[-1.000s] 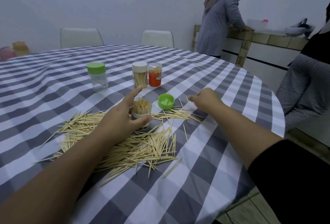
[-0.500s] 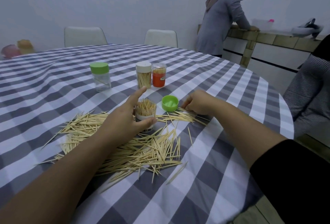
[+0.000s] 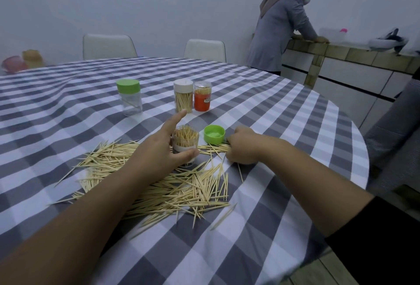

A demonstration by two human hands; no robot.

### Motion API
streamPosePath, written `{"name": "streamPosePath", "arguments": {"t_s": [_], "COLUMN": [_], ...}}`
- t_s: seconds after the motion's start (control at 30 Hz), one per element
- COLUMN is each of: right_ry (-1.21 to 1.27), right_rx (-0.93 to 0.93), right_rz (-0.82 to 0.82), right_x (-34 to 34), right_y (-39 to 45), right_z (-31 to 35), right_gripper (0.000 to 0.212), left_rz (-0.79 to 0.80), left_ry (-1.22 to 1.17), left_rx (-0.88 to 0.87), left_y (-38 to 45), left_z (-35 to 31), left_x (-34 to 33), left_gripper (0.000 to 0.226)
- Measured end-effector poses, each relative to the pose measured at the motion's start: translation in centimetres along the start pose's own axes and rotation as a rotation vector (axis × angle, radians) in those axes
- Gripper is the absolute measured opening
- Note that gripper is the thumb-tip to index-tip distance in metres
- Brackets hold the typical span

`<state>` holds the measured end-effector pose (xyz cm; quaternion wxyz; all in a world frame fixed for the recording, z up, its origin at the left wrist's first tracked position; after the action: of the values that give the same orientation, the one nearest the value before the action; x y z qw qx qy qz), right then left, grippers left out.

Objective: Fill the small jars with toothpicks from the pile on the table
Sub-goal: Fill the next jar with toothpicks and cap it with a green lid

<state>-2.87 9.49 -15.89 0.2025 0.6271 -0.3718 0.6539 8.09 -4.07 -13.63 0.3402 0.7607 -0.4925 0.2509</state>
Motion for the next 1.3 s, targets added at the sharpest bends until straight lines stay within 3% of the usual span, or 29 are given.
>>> {"name": "streamPosePath", "arguments": {"t_s": [0.37,0.73,0.9,1.17,1.3], "right_ry": [-0.263,-0.147,0.353,1.287,1.442], "right_rx": [0.022,0.013,-0.028,0.162,0.167], "right_rz": [-0.272,-0.407,-0.523,-0.714,-0.647], "right_x": [0.8,1.6,3.1,6.7,6.3], "right_y": [-1.5,-2.8,-2.8,-2.9,-1.9], "right_z": [3.9,2.9,0.9,2.4,3.8], "right_gripper": [0.024,0.019,0.013,0.017,0.022], "left_rz": [-0.002,-0.009,-0.010,-0.021,-0.020], "left_ry": [-0.010,-0.013,-0.024,-0.051,-0.062], "left_rx": [0.004,0.019,0.021,0.018,0.018], "left_y": [0.0,-0.1,-0.1,0.1,-0.1], "left_z": [0.0,0.1,0.3,0.4,0.3], "left_x": [0.0,0.0,0.1,0.1,0.1], "left_gripper": [0.091,0.092,0.094,0.096,0.095]}}
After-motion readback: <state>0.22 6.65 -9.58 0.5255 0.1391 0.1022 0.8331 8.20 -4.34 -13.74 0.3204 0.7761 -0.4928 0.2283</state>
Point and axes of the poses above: each hand's wrist, its own y-axis towards the middle knuckle, its own x-axis out of the back of the hand, z = x × y, the point moved 9 cm from there along y, towards the middle knuckle, and after that the axes turned 3 degrees about x, right-handed, at the moved point
